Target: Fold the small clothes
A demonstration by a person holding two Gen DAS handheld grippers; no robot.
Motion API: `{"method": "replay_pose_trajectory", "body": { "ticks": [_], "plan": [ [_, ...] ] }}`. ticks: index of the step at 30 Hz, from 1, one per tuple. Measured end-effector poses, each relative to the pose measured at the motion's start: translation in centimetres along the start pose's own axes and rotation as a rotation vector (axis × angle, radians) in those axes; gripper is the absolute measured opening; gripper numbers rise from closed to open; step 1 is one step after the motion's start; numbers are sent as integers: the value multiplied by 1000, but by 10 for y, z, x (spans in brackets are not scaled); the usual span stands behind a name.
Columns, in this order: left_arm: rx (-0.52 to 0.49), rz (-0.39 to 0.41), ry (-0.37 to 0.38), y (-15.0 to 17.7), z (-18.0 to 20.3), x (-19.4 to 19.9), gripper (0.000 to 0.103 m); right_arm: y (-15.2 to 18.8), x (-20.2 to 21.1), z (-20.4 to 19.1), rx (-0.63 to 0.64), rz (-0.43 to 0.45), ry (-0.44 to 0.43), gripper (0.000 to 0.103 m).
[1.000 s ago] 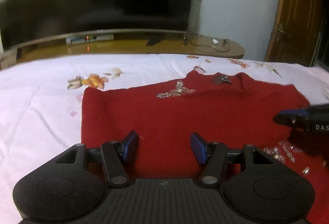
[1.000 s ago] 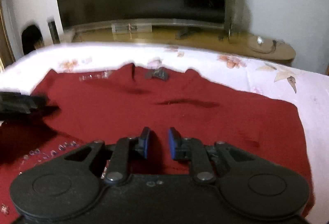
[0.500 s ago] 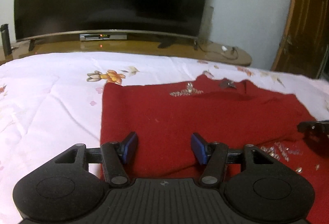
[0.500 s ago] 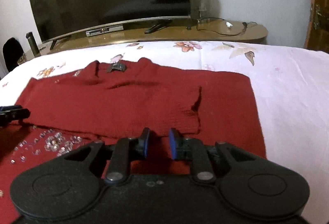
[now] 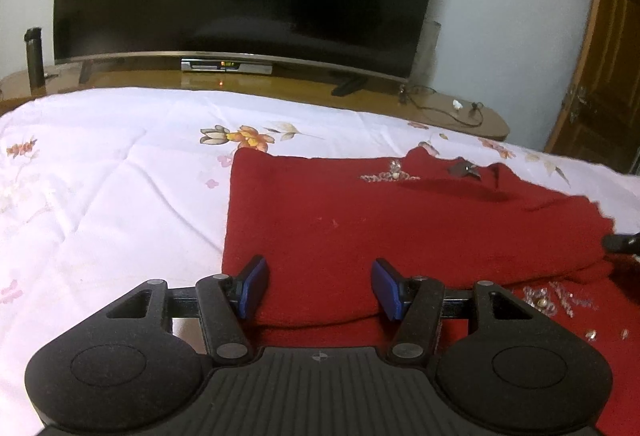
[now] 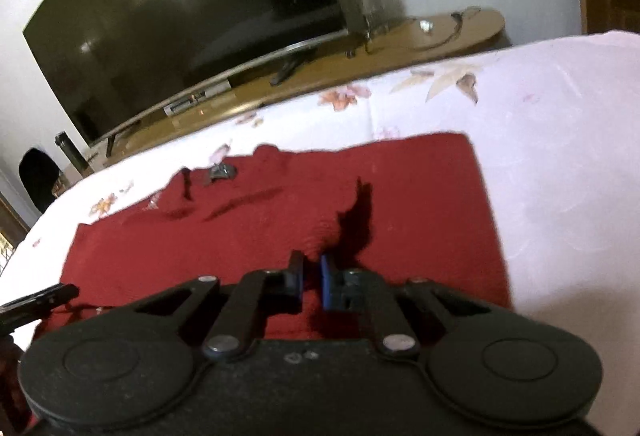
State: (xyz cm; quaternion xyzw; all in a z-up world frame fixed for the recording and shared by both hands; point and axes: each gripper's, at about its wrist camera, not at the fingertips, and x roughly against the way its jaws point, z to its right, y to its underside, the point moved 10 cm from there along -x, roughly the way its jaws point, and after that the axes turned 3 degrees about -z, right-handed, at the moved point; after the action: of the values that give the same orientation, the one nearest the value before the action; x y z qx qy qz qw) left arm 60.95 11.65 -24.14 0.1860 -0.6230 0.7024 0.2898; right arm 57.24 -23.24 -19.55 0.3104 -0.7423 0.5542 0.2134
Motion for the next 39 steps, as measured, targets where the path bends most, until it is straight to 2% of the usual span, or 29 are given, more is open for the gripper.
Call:
{"method": "replay_pose_trajectory", "body": {
  "ticks": [3, 6, 7, 8, 9, 12, 14, 15, 16, 17, 18, 20, 21, 23, 24, 25, 26, 27, 30, 35, 39],
  "plan": [
    [-49, -8, -21, 1, 4, 1, 58, 6, 14, 2, -2, 7, -3, 9],
    [-77, -15, -45, -1, 7, 3, 58, 17, 3, 8, 22, -33, 38, 11],
    [-73, -6, -47, -4, 9, 7, 58, 17, -1, 9, 28, -29, 42, 13],
    [-73, 14, -44, -8, 13, 12, 58, 14, 2, 9, 30, -14, 47, 23],
    [-76, 32, -36, -12, 16, 15, 58, 9, 8, 10, 31, 7, 64, 26],
    [-87, 46, -2, -18, 32, 10, 58, -6, 28, 4, 78, 102, 66, 25],
    [-97, -18, -15, -11, 38, -8, 58, -3, 20, -2, 123, 70, 56, 25],
    [-112, -40, -30, -6, 40, -17, 61, 2, 9, -3, 143, 22, 63, 24],
    [-118, -28, -33, -7, 41, -18, 64, 11, -6, 0, 161, -47, 85, 24],
    [-110, -36, -33, -9, 41, -19, 64, 11, -8, 1, 190, -21, 91, 24],
    [-95, -38, -42, -11, 39, -16, 64, 9, -9, 1, 194, -30, 95, 24],
    [-96, 12, -68, -16, 36, 0, 64, 2, -1, 2, 160, -24, 103, 23],
    [-102, 28, -74, -14, 34, 6, 64, -3, 9, 1, 158, 21, 95, 24],
    [-104, -59, -118, 3, 22, -2, 67, -6, 20, -3, 188, 70, 75, 25],
    [-100, -40, -114, 4, 21, 1, 67, 0, 11, -1, 204, 29, 85, 25],
    [-88, -48, -130, 3, 18, 6, 67, 13, -5, 4, 218, -68, 107, 25],
    [-82, -53, -151, 2, 17, 12, 67, 15, -7, 4, 249, -43, 106, 26],
    [-76, -41, -163, 1, 17, 21, 67, 14, -7, 3, 264, -57, 109, 26],
    [-45, -20, -165, 10, 14, 54, 67, 5, 10, 5, 185, -25, 70, 35],
    [22, -73, -187, 62, -4, 114, 67, 22, 52, 25, 103, -18, -4, 40],
    [97, -122, -121, 104, -14, 152, 67, 57, 101, 48, 72, -54, -1, 40]
  ]
}}
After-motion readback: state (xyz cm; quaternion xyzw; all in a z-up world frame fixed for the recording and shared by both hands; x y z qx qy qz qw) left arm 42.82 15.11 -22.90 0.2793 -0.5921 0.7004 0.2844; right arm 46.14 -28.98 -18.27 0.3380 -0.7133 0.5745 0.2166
